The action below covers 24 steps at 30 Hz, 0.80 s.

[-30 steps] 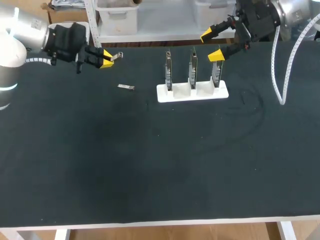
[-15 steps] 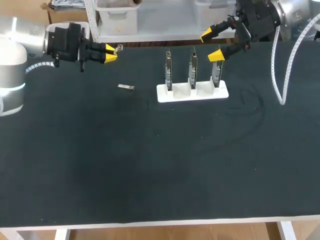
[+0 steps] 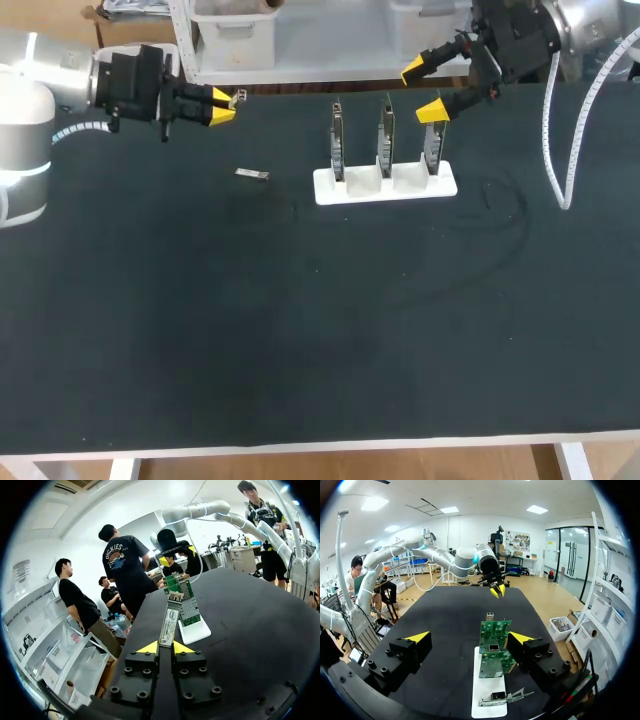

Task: Pick up the optical module with the left hand, and insert it into the network port with the right hand.

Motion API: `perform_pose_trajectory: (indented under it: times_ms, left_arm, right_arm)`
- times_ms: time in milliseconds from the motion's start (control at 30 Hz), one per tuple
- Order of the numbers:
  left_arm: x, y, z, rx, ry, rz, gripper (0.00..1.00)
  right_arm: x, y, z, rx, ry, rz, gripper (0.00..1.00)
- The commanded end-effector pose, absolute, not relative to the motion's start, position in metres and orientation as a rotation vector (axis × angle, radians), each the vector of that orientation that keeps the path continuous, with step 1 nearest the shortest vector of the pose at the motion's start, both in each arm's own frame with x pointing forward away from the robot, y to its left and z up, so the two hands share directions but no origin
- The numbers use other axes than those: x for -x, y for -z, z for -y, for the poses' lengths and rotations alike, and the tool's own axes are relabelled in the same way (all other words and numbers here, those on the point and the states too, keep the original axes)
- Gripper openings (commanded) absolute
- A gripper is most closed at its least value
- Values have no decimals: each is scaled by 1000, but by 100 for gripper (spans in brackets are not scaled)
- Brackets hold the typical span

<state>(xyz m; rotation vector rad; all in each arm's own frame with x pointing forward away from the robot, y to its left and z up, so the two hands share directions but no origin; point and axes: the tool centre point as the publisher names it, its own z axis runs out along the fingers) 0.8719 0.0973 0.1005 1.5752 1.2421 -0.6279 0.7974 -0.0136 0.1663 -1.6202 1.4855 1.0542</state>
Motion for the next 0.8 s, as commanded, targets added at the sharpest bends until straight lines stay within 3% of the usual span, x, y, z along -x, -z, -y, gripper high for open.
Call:
perform_pose_trajectory:
  times_ms: [33, 800]
  left_arm:
    - [-874, -110, -97, -1580, 620, -1223, 0]
    - [-893, -164, -61, -1618, 496, -956, 0]
  right_arm:
    - [-798, -166, 14, 1621, -1056, -1485, 100]
    - [-798, -166, 14, 1621, -1056, -1485, 100]
